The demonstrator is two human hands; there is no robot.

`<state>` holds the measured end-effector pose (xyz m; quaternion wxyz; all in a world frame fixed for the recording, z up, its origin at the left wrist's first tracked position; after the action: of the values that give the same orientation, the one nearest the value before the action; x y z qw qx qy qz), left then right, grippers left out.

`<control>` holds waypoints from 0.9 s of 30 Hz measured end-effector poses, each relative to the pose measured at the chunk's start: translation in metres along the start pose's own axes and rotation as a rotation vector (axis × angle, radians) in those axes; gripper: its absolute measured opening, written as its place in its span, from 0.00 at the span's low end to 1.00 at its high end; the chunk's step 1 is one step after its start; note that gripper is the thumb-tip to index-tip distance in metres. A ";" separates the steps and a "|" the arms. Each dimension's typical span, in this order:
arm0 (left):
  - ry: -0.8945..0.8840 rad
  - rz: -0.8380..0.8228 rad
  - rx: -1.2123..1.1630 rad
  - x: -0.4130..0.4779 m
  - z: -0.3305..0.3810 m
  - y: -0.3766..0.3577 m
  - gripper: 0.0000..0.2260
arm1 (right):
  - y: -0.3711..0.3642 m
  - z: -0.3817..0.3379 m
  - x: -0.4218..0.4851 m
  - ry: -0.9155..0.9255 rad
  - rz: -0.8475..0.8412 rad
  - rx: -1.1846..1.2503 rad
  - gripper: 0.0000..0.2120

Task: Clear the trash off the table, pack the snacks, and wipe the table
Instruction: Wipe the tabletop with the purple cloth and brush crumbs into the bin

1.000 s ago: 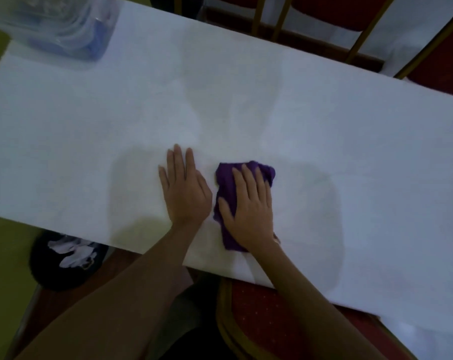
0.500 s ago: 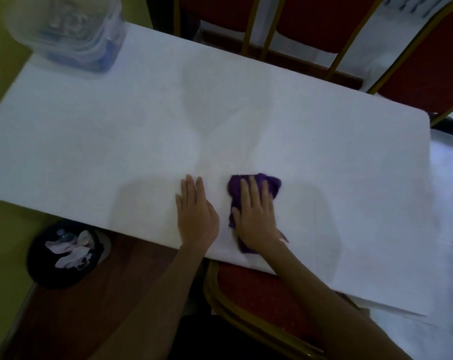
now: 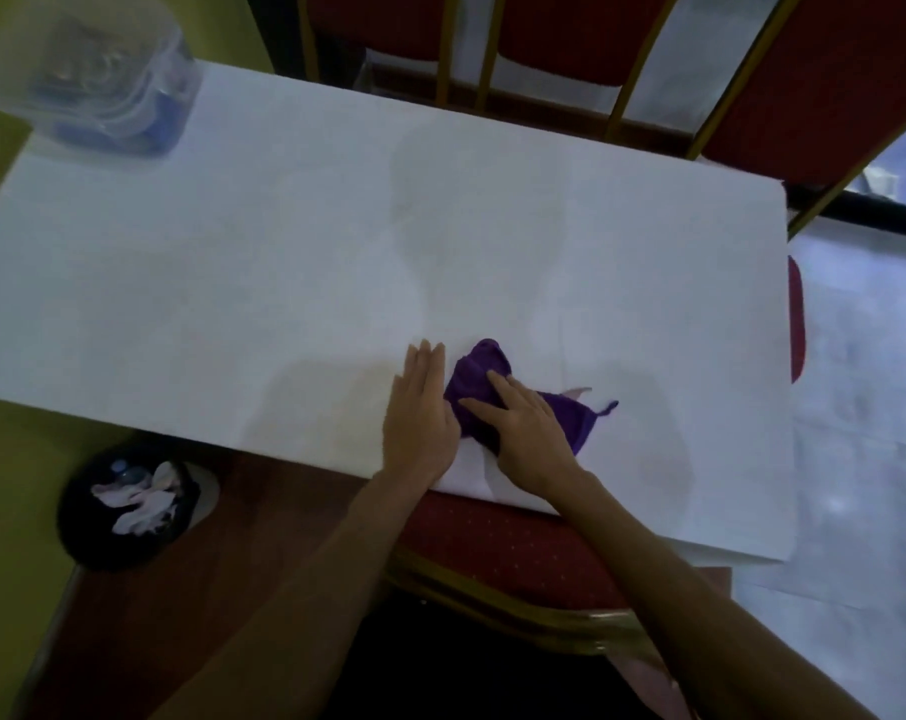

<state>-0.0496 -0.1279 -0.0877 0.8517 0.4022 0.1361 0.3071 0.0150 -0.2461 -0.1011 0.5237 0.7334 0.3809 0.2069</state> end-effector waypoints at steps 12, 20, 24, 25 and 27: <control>-0.273 -0.379 0.340 -0.036 0.018 -0.030 0.26 | 0.031 0.045 -0.037 -0.142 0.075 0.039 0.20; -0.141 -0.328 0.455 -0.054 0.011 -0.010 0.29 | 0.011 0.012 -0.044 -0.061 -0.024 -0.029 0.12; -0.250 -0.430 0.570 -0.053 0.005 -0.017 0.32 | 0.009 0.006 -0.041 -0.058 -0.023 -0.100 0.12; -0.267 -0.462 0.597 -0.053 0.002 -0.019 0.31 | 0.011 0.007 -0.040 -0.073 -0.005 -0.103 0.11; -0.285 -0.449 0.610 -0.049 -0.004 -0.020 0.30 | 0.015 0.010 -0.036 -0.100 0.022 -0.113 0.12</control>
<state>-0.0814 -0.1660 -0.1064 0.7495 0.6353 0.1859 -0.0001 0.0044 -0.2820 -0.0878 0.5803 0.7163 0.3338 0.1970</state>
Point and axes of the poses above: each hand's wrist, its own x-axis towards the middle knuckle, its own y-axis out of the back of the hand, z = x × y, the point moved 7 cm from there along x, towards the middle knuckle, and after that the axes turned 12 degrees about z, right-handed, at the moved point
